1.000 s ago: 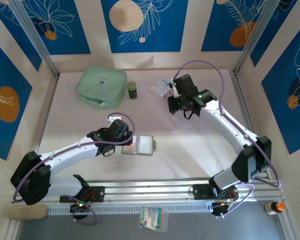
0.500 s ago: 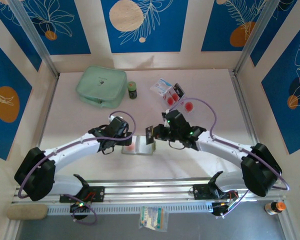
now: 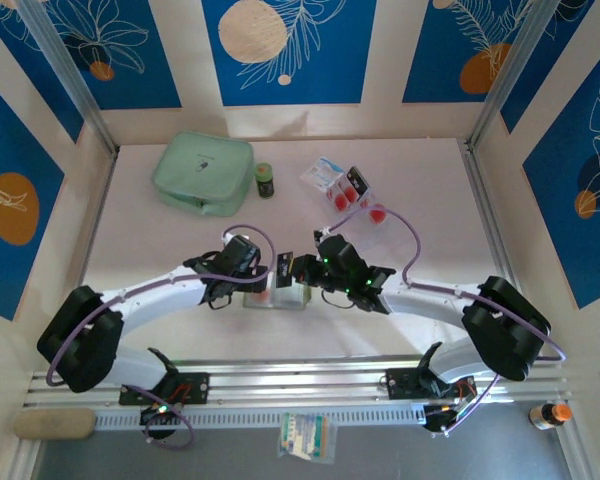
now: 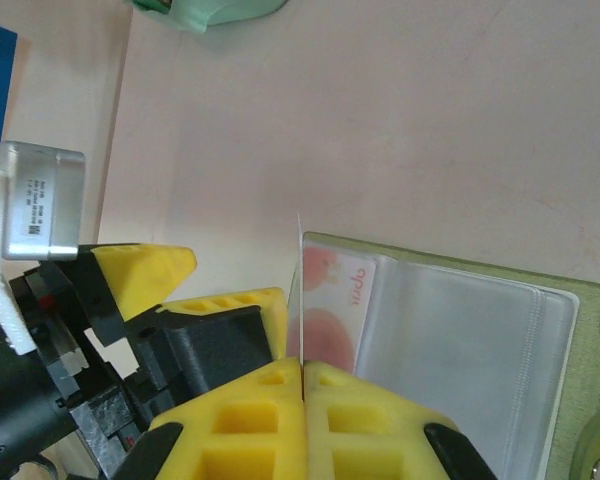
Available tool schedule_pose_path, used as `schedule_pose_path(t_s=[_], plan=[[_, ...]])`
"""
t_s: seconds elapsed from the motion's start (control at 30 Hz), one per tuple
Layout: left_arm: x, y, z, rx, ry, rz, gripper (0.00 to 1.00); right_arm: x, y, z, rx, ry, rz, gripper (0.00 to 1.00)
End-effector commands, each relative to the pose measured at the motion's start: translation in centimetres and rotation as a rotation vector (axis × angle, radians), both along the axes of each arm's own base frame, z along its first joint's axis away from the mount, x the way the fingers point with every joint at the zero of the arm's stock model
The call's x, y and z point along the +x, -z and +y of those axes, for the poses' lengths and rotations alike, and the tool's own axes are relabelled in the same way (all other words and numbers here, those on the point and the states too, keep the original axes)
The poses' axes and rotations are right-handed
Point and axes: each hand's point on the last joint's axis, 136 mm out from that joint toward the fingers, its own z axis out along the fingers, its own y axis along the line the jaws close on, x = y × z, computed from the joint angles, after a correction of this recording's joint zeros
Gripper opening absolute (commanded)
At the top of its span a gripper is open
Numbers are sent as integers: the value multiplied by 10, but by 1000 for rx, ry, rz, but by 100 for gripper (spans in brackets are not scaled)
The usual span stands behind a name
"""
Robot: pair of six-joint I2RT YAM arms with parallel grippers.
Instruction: Put the credit cards into the card holder
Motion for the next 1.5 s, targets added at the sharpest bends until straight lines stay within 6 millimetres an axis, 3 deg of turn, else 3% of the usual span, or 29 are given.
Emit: schedule_pose_path(t_s=[0.0, 0.57, 1.47], plan=[[3, 2, 5, 29, 2, -1, 100, 3, -3, -1, 42, 46, -25, 0], [0, 19, 7, 51, 28, 14, 100, 1, 29, 5, 32, 74, -23, 0], [-20, 39, 32, 101, -42, 59, 100, 1, 49, 11, 77, 104, -24, 0]])
